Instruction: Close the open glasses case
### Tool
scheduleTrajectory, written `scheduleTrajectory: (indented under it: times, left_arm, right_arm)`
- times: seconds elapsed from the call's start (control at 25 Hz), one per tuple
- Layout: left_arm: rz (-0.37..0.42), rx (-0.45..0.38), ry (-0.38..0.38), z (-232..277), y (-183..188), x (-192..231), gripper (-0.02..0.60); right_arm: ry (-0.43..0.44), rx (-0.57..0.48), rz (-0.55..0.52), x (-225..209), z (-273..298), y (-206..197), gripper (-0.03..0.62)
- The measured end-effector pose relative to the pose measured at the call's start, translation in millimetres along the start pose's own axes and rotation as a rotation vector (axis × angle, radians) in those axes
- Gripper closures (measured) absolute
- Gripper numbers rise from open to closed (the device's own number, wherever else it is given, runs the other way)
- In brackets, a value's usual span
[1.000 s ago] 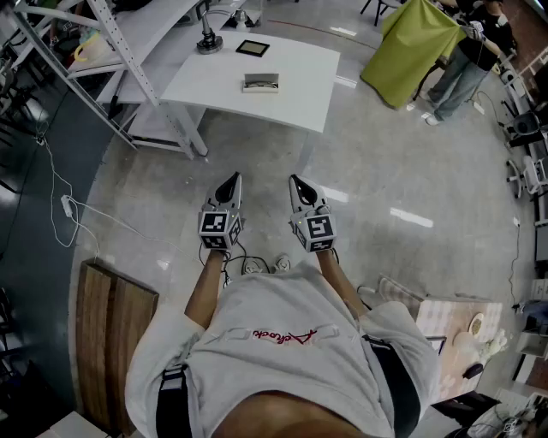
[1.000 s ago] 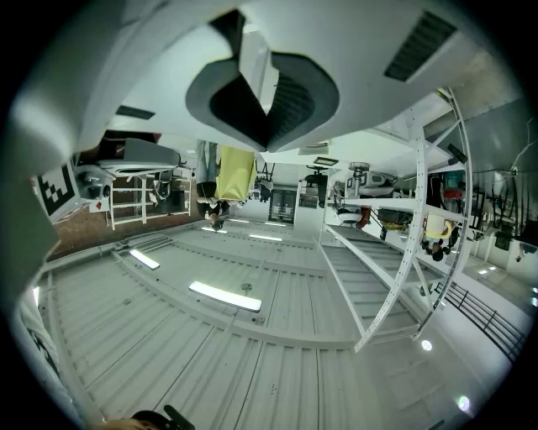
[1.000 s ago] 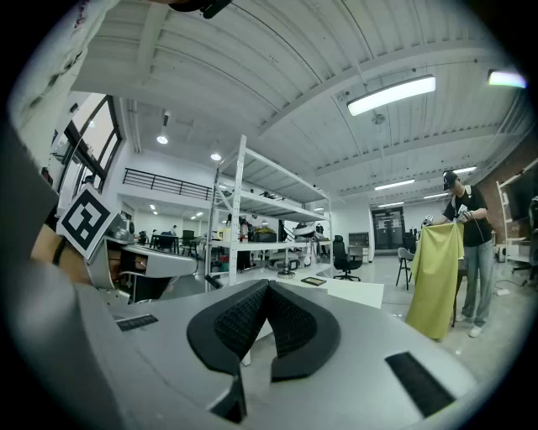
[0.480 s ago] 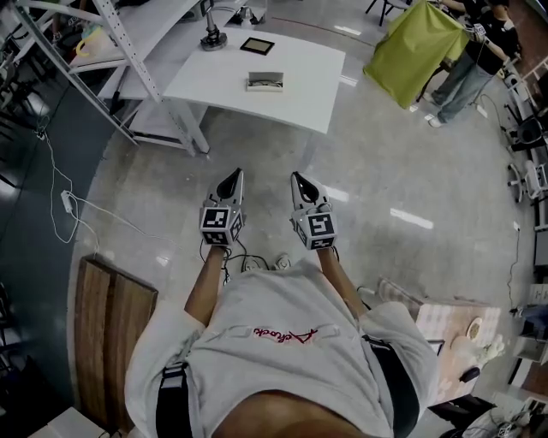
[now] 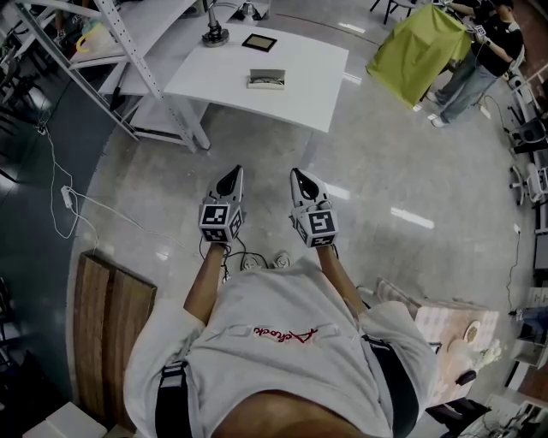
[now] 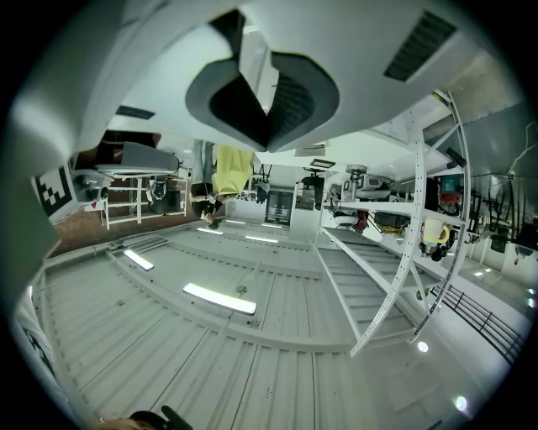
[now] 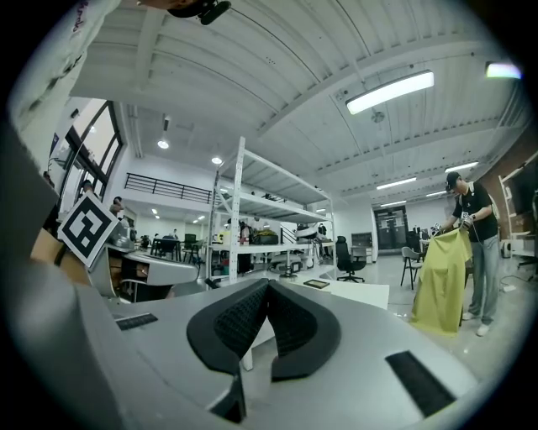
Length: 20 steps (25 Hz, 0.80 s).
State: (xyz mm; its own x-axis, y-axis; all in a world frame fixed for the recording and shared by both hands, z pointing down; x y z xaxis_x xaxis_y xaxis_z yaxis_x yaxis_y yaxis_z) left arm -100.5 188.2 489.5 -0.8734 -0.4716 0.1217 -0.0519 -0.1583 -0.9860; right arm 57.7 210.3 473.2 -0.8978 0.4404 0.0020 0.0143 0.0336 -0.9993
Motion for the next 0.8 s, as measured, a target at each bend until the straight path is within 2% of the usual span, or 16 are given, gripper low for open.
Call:
scheduleTrajectory:
  times: [0.32, 0.64, 0.8]
  left_arm:
    - [-0.001, 0.019, 0.013, 10.1, -4.7, -16.6, 0.551]
    - [-0.036, 0.026, 0.052, 11.7, -21.1, -41.7, 0.551]
    - [-0.028, 0.042, 0.056, 15.7, -27.5, -51.8, 0.551]
  right_arm:
    - [0.013, 0.022, 0.006, -19.9, -6.2, -9.7, 0.568]
    - [0.082, 0.045, 0.006, -30.7, -16.3, -20.9, 0.568]
    - [0.07, 0.044, 0.022, -41.8, -20.7, -27.3, 0.568]
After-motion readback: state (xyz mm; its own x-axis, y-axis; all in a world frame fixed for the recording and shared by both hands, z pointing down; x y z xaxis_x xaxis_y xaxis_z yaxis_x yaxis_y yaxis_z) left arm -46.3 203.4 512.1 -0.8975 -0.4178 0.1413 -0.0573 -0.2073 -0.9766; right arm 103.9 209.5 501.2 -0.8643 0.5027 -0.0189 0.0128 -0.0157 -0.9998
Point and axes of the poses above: the fingertips, and each gripper's own axes: z forward along the fingers, x to its left, y out of its top, the point moved 2 cm from there along -z, backward along the fingers, and after that the axes turned 3 degrees about -x, right-handed, at the moved point
